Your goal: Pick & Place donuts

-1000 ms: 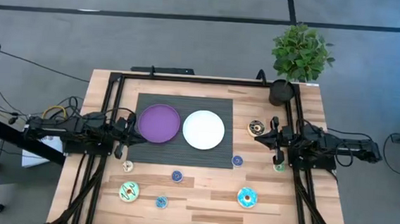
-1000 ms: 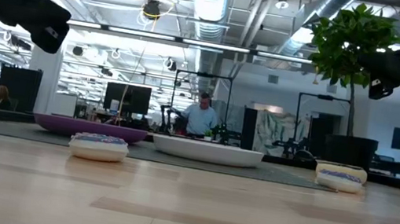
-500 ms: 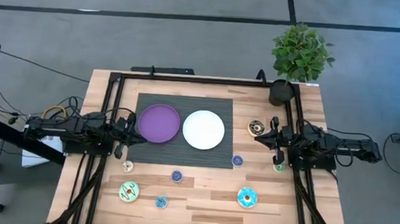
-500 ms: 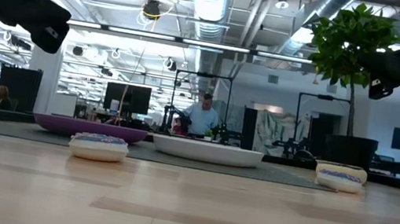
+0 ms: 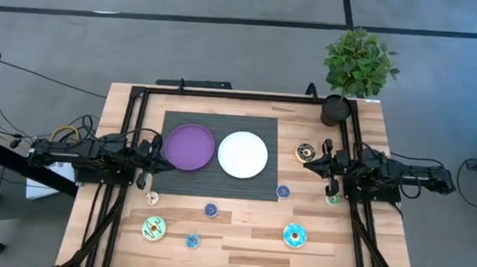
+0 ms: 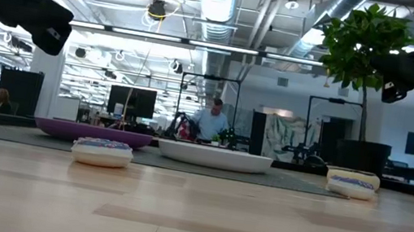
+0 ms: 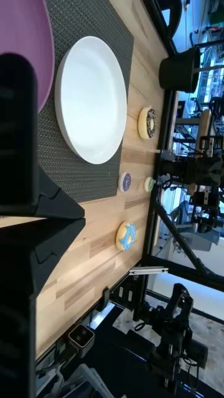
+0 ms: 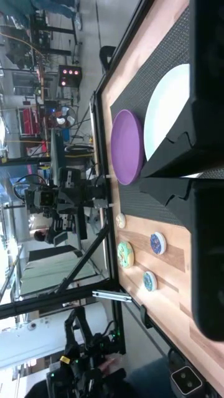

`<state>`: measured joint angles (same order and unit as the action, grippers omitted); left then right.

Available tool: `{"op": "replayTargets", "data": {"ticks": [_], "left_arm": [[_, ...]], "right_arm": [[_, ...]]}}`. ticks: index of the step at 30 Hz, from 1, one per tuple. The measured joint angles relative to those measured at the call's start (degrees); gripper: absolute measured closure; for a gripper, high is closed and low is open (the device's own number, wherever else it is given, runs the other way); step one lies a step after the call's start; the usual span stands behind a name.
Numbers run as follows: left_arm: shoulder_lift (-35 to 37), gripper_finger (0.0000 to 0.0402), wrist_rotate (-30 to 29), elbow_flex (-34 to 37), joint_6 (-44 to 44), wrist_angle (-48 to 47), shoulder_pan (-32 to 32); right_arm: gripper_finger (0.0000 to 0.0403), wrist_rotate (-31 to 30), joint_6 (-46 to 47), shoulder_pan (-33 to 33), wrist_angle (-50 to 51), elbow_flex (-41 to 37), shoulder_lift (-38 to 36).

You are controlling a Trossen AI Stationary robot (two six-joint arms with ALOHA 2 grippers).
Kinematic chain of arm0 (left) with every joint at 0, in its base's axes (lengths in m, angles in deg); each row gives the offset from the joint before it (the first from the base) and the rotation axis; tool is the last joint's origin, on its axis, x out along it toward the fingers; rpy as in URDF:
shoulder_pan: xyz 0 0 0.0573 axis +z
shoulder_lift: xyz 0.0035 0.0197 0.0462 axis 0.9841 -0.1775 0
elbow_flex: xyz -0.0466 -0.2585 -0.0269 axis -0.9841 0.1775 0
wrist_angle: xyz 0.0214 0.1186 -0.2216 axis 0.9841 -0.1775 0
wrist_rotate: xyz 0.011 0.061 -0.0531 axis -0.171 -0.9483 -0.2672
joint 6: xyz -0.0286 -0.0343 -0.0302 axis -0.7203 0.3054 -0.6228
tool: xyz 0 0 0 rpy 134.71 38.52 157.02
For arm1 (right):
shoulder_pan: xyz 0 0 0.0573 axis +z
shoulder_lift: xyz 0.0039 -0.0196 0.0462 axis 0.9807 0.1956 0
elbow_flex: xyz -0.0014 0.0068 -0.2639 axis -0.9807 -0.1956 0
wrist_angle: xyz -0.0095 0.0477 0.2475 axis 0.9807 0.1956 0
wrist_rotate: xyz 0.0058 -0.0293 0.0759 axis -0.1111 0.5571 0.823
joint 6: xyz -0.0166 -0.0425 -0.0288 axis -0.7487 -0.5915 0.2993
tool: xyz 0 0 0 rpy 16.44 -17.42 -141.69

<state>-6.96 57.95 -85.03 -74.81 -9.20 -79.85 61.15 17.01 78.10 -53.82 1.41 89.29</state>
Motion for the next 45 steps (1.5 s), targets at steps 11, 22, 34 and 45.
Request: {"op": "replayTargets", "data": {"ticks": [11, 22, 34, 45], "left_arm": [[-0.01, 0.0401, 0.06, 0.03, 0.00, 0.98, 0.02], [-0.01, 0.0401, -19.83, 0.20, -2.71, 1.84, 0.02], [-14.83, 0.0401, -29.15, -15.14, -3.09, -8.89, 0.02], [-50.00, 0.0401, -26.97, -51.23, -19.20, -44.35, -0.73]], "right_arm": [[0.0403, 0.01, 0.00, 0.00, 0.00, 0.00, 0.00], [0.0403, -0.01, 0.00, -0.02, 0.00, 0.00, 0.01], [0.0403, -0.01, 0.00, -0.02, 0.00, 0.00, 0.01], [0.0403, 0.00, 0.00, 0.00, 0.00, 0.00, 0.00]]}}
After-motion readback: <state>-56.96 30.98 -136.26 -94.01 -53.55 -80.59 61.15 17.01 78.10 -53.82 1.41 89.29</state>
